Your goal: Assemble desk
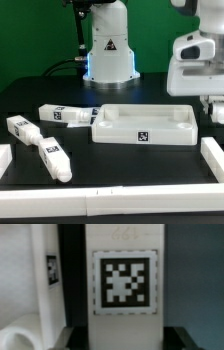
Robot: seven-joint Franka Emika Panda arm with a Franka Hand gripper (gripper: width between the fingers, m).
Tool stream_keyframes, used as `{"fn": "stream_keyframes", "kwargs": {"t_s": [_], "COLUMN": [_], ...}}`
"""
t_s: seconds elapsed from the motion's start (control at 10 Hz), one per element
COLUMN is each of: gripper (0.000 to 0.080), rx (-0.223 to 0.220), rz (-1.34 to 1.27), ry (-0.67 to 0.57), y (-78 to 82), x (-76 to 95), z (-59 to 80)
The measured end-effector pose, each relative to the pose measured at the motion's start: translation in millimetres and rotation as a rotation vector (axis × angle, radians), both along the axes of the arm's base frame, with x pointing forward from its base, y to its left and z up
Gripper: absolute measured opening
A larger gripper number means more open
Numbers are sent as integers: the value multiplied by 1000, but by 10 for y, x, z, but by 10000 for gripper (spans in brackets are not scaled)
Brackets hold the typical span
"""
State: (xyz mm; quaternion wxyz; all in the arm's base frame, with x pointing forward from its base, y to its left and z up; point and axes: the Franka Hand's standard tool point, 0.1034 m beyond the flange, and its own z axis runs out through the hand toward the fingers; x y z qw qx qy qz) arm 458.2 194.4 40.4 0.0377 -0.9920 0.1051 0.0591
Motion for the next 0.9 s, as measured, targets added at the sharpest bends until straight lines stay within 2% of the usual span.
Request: {"fn": "stream_keyframes", "kwargs": {"t_s": [0.3,0.7,0.8,0.9], "gripper": [284,284,490,596], "rx": [-3,4,5,16], "rz": [9,-11,-10,13], "ry": [6,-8,-8,1], "y": [29,15,12,-70], "x": [-123,-128,-124,-69], "z": [-229,-268,-263,-98]}}
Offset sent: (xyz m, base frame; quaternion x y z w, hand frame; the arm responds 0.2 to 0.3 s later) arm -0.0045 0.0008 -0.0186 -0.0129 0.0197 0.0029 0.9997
